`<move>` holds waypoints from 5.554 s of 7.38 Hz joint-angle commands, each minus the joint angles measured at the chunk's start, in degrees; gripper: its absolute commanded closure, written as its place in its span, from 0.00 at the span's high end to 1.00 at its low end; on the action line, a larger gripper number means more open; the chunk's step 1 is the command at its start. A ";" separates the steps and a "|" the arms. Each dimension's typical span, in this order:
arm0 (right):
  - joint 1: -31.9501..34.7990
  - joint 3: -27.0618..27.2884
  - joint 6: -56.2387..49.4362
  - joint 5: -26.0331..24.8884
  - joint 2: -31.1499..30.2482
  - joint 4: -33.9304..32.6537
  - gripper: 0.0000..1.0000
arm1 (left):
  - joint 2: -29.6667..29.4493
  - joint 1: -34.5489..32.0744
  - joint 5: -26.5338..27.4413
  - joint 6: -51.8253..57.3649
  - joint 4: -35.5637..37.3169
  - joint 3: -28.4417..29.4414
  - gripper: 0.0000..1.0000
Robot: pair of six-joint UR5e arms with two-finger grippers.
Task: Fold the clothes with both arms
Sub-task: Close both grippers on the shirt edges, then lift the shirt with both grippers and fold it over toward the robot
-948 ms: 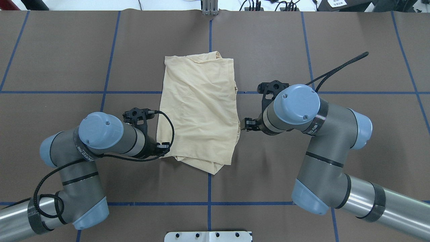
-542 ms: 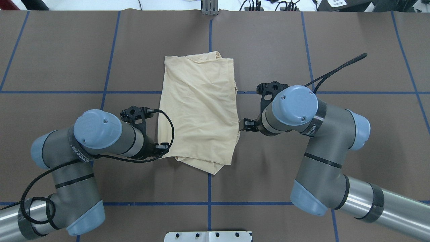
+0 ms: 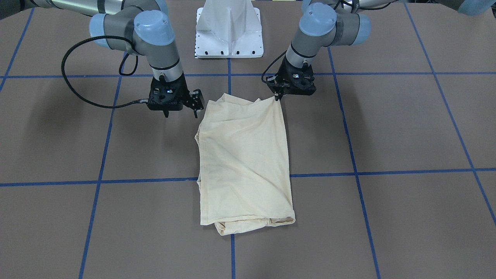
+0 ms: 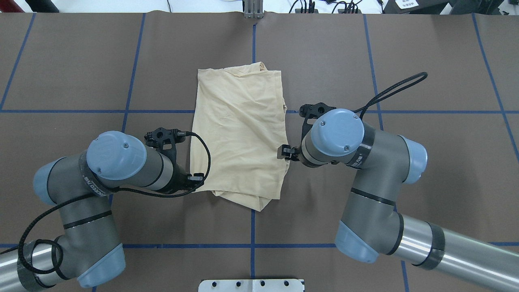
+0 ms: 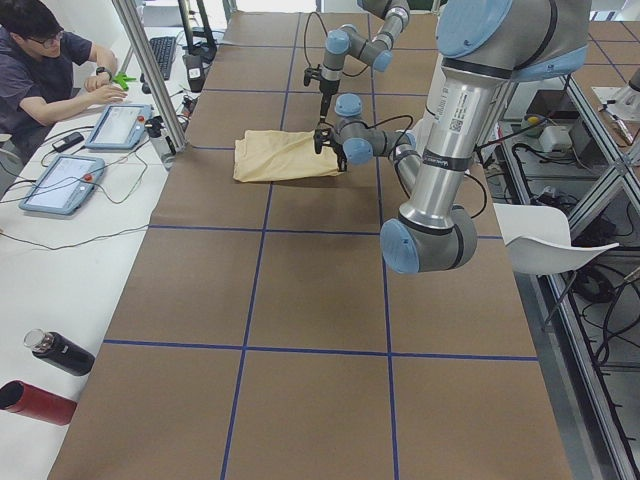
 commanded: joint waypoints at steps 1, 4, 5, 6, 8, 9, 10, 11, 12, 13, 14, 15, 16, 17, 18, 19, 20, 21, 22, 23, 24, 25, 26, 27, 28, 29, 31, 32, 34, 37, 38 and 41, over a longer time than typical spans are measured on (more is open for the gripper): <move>-2.56 -2.20 6.65 -5.00 1.50 1.70 0.96 | -0.02 0.01 -0.01 0.02 -0.10 0.15 0.00; -4.06 -6.34 7.11 -9.85 1.50 6.46 0.78 | -0.11 0.01 -0.01 0.02 -0.10 0.15 0.00; -4.41 -6.34 7.20 -10.89 1.50 6.55 0.70 | -0.03 0.01 -0.01 0.02 -0.10 0.15 0.00; -4.50 -6.43 6.77 -11.51 1.41 6.55 0.70 | -0.02 0.01 -0.01 0.02 -0.10 0.07 0.00; -4.59 -6.43 6.68 -12.39 1.32 6.64 0.67 | -0.02 0.01 -0.01 0.02 -0.02 -0.20 0.00; -4.85 -6.52 6.67 -13.53 1.50 6.64 0.64 | 0.06 0.01 -0.01 0.02 -0.02 -0.20 0.00; -4.85 -6.60 6.67 -13.63 1.41 7.42 0.51 | 0.06 0.01 -0.01 -0.07 -0.02 -0.37 0.00; -4.94 -6.69 6.59 -13.72 1.32 8.13 0.44 | 0.06 0.01 -0.01 0.02 0.07 -0.46 0.00; -5.20 -7.22 6.50 -13.63 1.32 8.14 0.45 | 0.06 0.01 -0.01 0.02 0.07 -0.55 0.00; -5.20 -7.48 6.41 -13.63 1.32 8.14 0.46 | 0.06 0.01 -0.01 0.02 0.07 -0.46 0.00; -5.20 -7.40 6.41 -13.72 1.32 8.14 0.45 | -0.02 0.01 -0.01 -0.07 0.07 -0.55 0.00; -5.20 -7.48 6.32 -13.63 1.41 8.14 0.30 | -0.02 0.01 -0.01 -0.07 0.07 -0.55 0.00; -5.20 -7.40 5.37 -13.54 1.41 8.14 0.00 | -0.02 0.01 -0.01 -0.07 0.07 -0.55 0.00; -5.20 -7.14 3.18 -13.54 1.41 8.22 0.00 | 0.06 0.01 -0.01 -0.07 0.07 -0.55 0.00; -5.20 -6.96 2.55 -13.54 1.32 8.22 0.00 | -0.02 0.01 -0.01 -0.07 0.07 -0.55 0.00; -5.20 -6.52 2.20 -13.28 1.32 8.22 0.00 | -0.02 0.01 0.08 -0.07 0.07 -0.55 0.00; -5.20 -6.00 2.11 -13.10 1.41 8.14 0.00 | -0.02 0.01 -0.01 -0.07 0.07 -0.55 0.00; -5.20 -5.82 2.10 -13.10 1.32 8.14 0.00 | -0.02 0.01 -0.01 -0.07 0.07 -0.64 0.00; -5.20 -5.81 2.10 -13.10 1.24 8.14 0.00 | -0.02 0.01 -0.01 -0.07 0.07 -0.64 0.00; -5.20 -5.81 2.02 -13.10 1.23 8.14 0.00 | -0.02 0.01 -0.01 -0.07 0.07 -0.64 0.00; -5.12 -5.64 1.93 -12.84 1.23 8.14 0.00 | -0.20 0.01 -0.01 -0.07 0.07 -0.90 0.00; -5.12 -4.07 1.93 -12.06 0.54 8.14 0.00 | 0.06 0.01 -0.10 -0.07 0.42 -2.73 0.00; -4.68 0.21 1.93 -9.87 -0.69 7.53 0.00 | 0.59 0.01 -1.49 -0.24 0.42 -5.53 0.00; -4.85 4.60 2.02 -9.15 -4.18 7.52 0.00 | 0.85 0.09 -2.11 -0.85 0.68 -8.08 0.00; -6.42 9.95 2.02 -9.06 -6.56 5.87 0.00 | 1.55 1.14 -2.21 -1.03 2.34 -11.07 0.00; -8.87 16.44 2.19 -9.06 -8.59 1.24 0.00 | 2.25 3.32 -2.12 -1.12 5.40 -15.19 0.00; -13.44 23.78 3.42 -9.41 -10.27 -4.85 0.00 | 3.58 9.11 -2.03 -6.54 8.07 -21.79 0.00; -13.90 24.15 3.68 -9.67 -10.54 -5.05 0.00 | 3.58 10.19 -1.86 -7.44 8.07 -22.43 0.00; -13.30 22.41 3.60 -9.85 -10.20 -5.13 0.00 | 2.88 9.33 -1.77 -6.93 10.68 -20.43 0.00; -5.40 13.21 2.02 -9.76 -6.17 -4.44 0.00 | -2.72 0.39 -0.62 -0.17 11.67 -11.92 0.00; -3.90 9.08 1.76 -9.76 -3.02 -4.17 0.00 | -4.49 -1.03 -0.10 0.37 11.67 -9.97 0.00; -0.12 3.33 -0.52 -9.76 1.67 -4.17 0.00 | -8.89 -5.07 1.84 4.13 11.67 -4.53 0.00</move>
